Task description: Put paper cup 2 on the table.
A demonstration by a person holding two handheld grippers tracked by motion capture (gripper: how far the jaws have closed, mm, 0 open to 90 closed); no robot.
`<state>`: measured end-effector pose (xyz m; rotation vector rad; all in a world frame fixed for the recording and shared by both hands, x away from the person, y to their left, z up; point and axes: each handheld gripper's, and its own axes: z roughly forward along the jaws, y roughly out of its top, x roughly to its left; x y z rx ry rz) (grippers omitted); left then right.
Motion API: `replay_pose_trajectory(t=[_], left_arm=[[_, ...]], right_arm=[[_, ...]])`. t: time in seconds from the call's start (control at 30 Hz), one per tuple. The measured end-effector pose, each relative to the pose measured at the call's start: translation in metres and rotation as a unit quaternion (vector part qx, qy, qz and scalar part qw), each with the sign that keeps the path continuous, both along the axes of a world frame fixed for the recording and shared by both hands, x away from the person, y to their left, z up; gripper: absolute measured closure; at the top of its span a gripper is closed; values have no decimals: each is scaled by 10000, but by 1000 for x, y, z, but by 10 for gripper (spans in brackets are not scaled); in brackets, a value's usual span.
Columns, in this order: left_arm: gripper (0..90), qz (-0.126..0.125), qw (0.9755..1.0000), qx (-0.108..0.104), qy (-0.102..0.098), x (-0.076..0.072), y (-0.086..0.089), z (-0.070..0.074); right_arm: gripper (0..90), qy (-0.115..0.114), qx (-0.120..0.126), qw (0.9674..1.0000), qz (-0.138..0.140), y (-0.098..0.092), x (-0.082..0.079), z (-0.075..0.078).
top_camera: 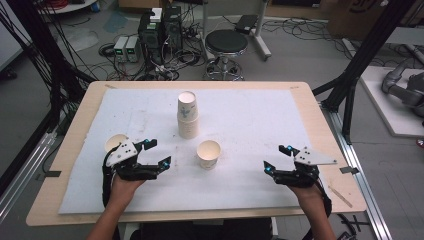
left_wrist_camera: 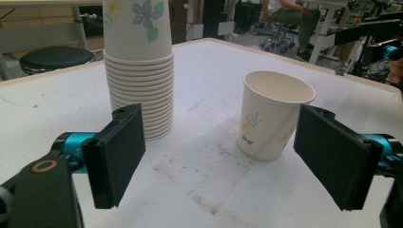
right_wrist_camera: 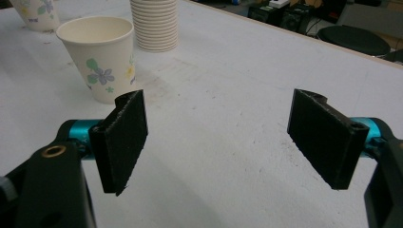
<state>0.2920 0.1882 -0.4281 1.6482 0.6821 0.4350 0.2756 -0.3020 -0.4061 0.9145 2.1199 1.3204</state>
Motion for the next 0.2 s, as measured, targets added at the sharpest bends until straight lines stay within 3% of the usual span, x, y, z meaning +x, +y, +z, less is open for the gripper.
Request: replay_pose_trajectory(t=[0.2], left_arm=[[177,10,10000,12,18,1,0,-1]], right_arm=[[217,5,-5,10000,14,0,1,-1]])
